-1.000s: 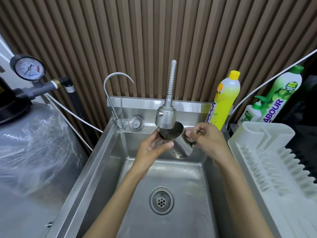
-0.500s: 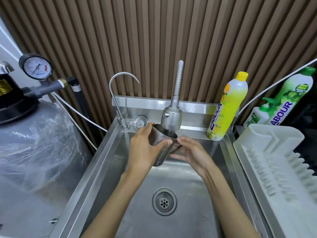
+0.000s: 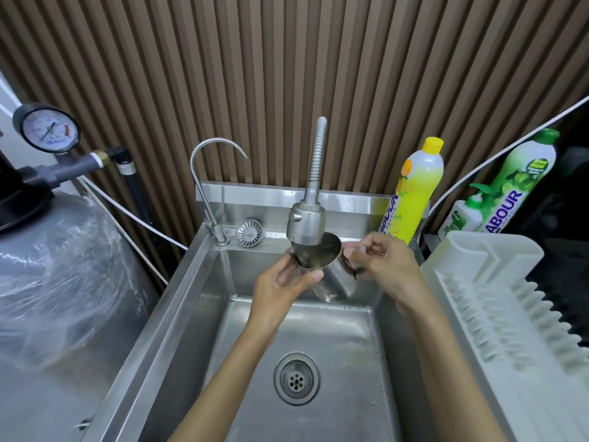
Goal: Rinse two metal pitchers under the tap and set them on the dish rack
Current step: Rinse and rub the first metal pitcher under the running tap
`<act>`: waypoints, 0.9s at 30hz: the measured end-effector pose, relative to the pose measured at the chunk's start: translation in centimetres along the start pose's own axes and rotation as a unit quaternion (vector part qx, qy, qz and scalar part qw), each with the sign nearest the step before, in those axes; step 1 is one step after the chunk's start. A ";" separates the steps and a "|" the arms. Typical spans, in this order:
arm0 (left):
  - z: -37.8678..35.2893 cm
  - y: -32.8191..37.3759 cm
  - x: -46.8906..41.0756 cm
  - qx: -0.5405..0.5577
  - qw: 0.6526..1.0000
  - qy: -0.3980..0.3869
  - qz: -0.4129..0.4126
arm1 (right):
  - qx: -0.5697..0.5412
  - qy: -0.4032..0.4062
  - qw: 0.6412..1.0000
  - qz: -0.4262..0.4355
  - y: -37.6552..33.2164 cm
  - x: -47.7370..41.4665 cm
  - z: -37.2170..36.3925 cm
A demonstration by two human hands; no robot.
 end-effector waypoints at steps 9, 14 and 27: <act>1.0 3.9 -0.6 -0.155 0.973 0.092 -0.143 | -0.338 -0.117 0.934 0.012 2.0 -2.7 -3.7; 2.4 5.1 0.1 -0.259 0.949 0.134 -0.118 | -0.315 -0.132 0.938 -0.055 3.9 -1.9 -5.6; 2.9 -0.2 0.1 -0.058 0.996 -0.033 0.057 | 0.018 -0.014 0.999 -0.041 0.6 1.2 -1.7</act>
Point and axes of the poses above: each hand's wrist, its own x-axis away from the middle knuckle, its own z-axis out of the back of the hand, y = z × x, the point moved 6 cm from there along -x, towards the middle knuckle, and after that the axes turned 11 degrees about -y, right-handed, at the moved point
